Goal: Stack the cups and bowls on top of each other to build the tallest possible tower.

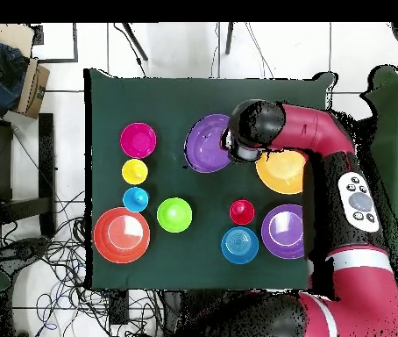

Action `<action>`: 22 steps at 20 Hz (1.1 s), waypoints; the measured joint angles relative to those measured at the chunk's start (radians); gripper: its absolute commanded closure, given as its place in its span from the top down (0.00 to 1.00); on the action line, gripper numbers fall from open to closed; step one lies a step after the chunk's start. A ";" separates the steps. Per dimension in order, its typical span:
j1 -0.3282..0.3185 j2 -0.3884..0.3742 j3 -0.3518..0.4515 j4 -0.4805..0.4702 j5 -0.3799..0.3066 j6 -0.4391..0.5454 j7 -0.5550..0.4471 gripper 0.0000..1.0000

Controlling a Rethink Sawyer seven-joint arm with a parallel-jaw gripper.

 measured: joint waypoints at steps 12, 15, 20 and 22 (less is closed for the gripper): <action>-0.030 0.022 0.014 -0.001 0.000 0.000 0.000 0.00; -0.035 0.031 0.019 -0.001 0.000 0.000 0.000 0.00; -0.040 0.037 0.025 -0.001 -0.002 0.000 0.000 0.00; -0.040 0.037 0.027 -0.001 -0.002 0.000 0.000 0.00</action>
